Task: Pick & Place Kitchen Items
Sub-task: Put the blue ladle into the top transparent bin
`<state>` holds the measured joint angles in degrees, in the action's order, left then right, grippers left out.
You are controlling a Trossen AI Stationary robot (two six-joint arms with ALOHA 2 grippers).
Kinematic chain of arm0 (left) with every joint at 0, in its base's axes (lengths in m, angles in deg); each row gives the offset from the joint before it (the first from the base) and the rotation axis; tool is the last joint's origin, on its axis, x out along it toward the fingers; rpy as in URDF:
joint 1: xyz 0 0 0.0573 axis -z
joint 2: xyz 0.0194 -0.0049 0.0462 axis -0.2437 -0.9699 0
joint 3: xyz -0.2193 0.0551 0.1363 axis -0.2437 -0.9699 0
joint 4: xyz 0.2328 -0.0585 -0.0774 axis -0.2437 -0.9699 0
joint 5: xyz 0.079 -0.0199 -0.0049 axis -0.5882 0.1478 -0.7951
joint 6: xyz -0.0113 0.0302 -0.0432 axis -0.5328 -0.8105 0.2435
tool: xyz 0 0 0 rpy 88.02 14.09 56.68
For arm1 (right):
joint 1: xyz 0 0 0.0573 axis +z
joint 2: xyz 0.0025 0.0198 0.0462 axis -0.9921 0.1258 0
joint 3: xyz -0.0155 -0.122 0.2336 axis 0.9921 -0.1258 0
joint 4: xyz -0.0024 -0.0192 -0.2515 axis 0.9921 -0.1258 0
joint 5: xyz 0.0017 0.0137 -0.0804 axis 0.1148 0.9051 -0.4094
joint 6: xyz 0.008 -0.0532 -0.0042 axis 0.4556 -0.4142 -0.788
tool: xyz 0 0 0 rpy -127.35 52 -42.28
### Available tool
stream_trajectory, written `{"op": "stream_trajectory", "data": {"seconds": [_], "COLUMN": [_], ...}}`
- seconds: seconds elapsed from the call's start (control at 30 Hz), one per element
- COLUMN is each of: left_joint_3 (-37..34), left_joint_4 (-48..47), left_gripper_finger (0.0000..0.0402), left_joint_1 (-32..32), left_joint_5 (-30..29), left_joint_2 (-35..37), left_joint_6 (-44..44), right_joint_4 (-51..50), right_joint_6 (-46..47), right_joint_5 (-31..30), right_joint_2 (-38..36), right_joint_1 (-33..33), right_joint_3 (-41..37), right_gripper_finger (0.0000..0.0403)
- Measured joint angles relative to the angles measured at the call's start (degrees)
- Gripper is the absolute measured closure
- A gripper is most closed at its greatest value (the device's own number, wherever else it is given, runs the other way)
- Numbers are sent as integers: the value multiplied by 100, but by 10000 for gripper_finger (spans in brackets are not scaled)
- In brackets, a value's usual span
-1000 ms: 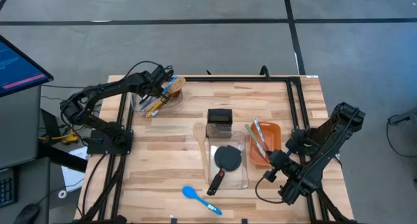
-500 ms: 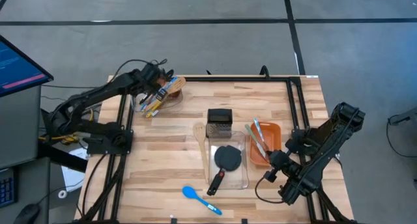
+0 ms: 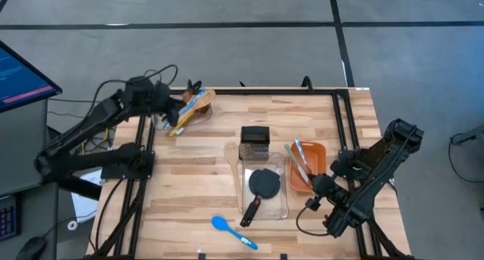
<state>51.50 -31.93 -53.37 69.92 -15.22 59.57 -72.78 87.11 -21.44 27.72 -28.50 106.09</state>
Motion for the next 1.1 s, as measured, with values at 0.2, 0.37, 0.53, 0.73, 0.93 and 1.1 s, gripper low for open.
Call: {"op": "stream_trajectory", "data": {"seconds": [0.2, 0.37, 0.53, 0.73, 0.93, 1.1], "left_joint_3": [-440, -981, -1435, -1521, -1237, -592], "left_joint_4": [298, 874, 1926, 3038, 3688, 3659], "left_gripper_finger": [389, 398, 399, 399, 399, 399], "left_joint_1": [904, 2092, 3375, 4698, 5585, 6177], "left_joint_5": [806, 840, 716, -30, -472, -1095], "left_joint_2": [602, 770, 602, 81, -628, -1453], "left_joint_6": [23, 157, 195, 193, 130, -330], "right_joint_4": [2, 22, 36, 287, 707, 798], "right_joint_6": [-3, -50, -52, -527, -1089, -1191], "right_joint_5": [2, 7, 9, 20, 17, -13], "right_joint_2": [0, 0, 0, 2, 2, 2], "right_joint_1": [-160, -329, -475, -620, -779, -799], "right_joint_3": [0, 0, 0, 0, 0, 0], "right_gripper_finger": [403, 403, 403, 403, 403, 403]}}
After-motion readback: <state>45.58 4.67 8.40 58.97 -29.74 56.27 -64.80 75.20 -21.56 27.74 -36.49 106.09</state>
